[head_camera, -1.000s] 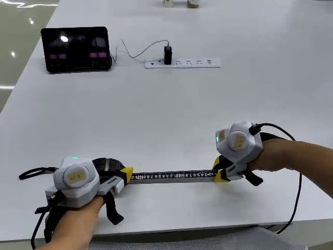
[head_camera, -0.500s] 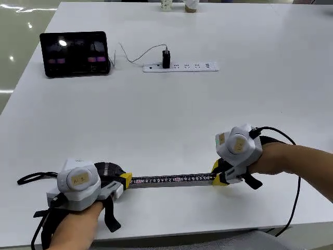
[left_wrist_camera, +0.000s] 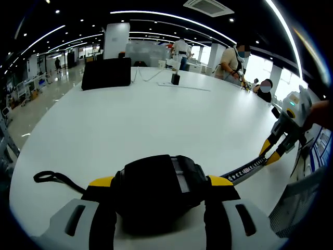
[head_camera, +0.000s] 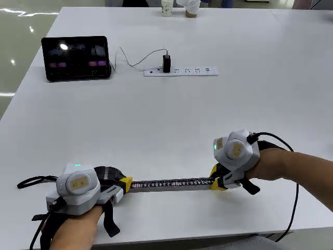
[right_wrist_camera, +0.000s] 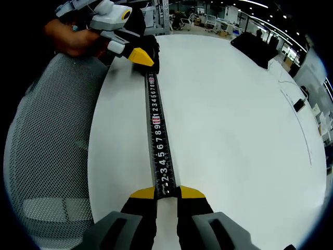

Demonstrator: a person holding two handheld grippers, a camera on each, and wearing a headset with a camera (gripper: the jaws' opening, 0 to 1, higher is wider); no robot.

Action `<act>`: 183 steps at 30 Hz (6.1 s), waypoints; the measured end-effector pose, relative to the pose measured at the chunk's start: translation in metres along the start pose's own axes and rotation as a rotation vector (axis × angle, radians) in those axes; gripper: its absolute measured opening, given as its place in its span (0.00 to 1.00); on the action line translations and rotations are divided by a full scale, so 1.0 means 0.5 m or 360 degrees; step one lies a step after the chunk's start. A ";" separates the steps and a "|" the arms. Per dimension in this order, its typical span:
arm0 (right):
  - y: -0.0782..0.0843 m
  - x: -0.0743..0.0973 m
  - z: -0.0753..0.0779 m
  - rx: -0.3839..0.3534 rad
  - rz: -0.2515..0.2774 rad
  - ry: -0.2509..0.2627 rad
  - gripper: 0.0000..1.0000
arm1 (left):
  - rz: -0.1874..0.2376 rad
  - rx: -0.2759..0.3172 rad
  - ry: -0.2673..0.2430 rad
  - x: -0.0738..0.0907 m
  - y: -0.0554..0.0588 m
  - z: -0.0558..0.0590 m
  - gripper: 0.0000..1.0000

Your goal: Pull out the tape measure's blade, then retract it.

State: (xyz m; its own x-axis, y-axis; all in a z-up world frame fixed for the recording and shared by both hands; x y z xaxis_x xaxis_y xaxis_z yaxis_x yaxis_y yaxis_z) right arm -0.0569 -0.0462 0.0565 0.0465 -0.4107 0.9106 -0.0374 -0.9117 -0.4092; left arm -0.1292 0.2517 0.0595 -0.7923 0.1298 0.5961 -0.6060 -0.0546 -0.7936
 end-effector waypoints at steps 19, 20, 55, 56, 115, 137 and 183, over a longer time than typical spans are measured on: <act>-0.005 -0.005 -0.004 0.0054 0.0016 0.0017 0.11 | 0.0001 -0.0009 0.0004 0.000 0.000 0.001 0.64; -0.005 -0.005 -0.003 0.0059 0.0016 0.0018 0.11 | 0.0001 -0.0009 0.0004 0.000 0.000 0.001 0.64; -0.022 -0.010 0.000 0.0044 -0.0003 -0.0008 0.12 | -0.0002 0.0013 0.0018 -0.001 0.001 -0.003 0.63; -0.023 -0.011 0.001 0.0042 -0.0007 -0.0009 0.12 | -0.0002 0.0012 0.0018 -0.001 0.001 -0.003 0.63; -0.054 -0.027 0.002 0.0029 0.0006 -0.0031 0.11 | -0.0013 0.0033 0.0053 0.001 0.001 -0.006 0.63; -0.058 -0.029 0.004 0.0065 0.0014 -0.0048 0.11 | -0.0040 0.0026 0.0086 0.002 -0.001 -0.009 0.62; -0.106 -0.050 -0.003 0.0059 0.0020 -0.0050 0.12 | -0.0034 0.0033 0.0091 0.002 0.001 -0.010 0.62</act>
State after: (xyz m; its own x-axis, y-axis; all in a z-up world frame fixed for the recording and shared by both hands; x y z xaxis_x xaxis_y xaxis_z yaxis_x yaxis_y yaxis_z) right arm -0.0579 0.0125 0.0553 0.0773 -0.4218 0.9034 -0.0012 -0.9061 -0.4230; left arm -0.1297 0.2565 0.0592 -0.7741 0.1874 0.6047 -0.6248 -0.0715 -0.7775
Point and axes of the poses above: the centre of the closed fingertips' face, and the gripper's own axes: x roughly backward along the fingers, z roughly to its right, y roughly out of its underside, the point moved 8 cm from there along x, roughly backward along the fingers, and after that the axes turned 1 degree about z, right-handed, at the moved point
